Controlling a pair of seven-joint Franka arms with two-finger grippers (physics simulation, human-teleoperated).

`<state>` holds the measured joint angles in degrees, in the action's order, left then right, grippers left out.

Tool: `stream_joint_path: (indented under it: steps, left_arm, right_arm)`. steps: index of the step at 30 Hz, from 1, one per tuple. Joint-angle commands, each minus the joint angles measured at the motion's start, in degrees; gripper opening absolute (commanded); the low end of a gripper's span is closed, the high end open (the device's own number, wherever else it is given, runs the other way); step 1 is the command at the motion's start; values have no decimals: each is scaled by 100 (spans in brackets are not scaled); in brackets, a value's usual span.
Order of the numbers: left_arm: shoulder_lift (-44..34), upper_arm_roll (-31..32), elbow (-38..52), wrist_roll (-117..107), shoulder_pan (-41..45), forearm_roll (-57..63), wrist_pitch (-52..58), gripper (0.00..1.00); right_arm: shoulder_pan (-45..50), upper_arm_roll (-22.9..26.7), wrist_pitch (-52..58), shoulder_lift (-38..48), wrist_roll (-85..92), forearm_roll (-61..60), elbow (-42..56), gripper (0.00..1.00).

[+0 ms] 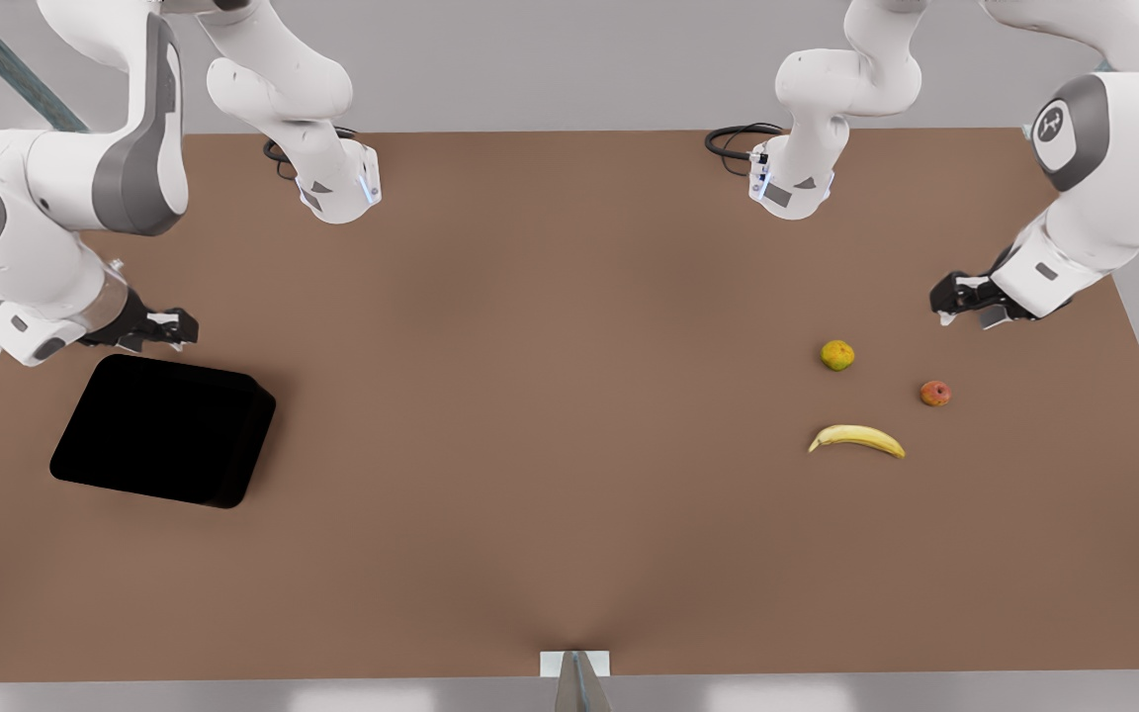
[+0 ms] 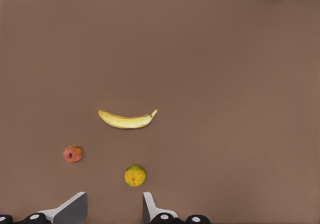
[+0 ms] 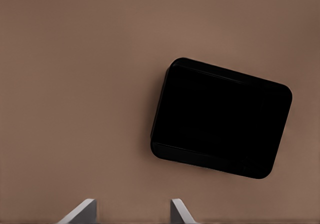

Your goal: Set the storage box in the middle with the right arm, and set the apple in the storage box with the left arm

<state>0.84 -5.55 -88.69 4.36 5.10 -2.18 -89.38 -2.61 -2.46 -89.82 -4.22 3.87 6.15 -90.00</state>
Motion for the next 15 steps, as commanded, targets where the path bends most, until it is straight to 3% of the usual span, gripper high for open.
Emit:
stream_joint_path:
  steps: [1,4,6,7,9,11,13,15]
  left_arm:
    - [-13,1,1,-39,44,-20,-1,100]
    - [39,-17,-44,-66,52,-2,140,100]
    - [197,-174,-113,-1714,52,-404,149,100]
    - [338,-588,-350,-2588,52,-1249,61,100]
    - [338,-1325,-1097,-2887,79,-2418,-211,100]
    - [338,-1959,-2099,-3107,307,-3772,-1301,100]
    - [496,-2152,-2715,-3055,316,-5036,-2277,100]
    - [724,-2214,-3127,-3046,316,-6003,-2540,100]
  right_arm:
    - [24,0,0,0,0,0,0,100]
    - [24,44,-18,-52,-9,0,-9,100]
    - [-353,193,-210,-359,105,-9,18,100]
    - [-758,281,-421,-658,544,0,53,100]
    - [-882,948,-764,-975,1256,-26,53,100]
    - [-917,1661,-1107,-1318,1564,-35,-70,100]
    - [-1066,1819,-2478,-1529,1626,-184,-869,100]
    - [-1137,1881,-3137,-1678,1828,-396,-1256,100]
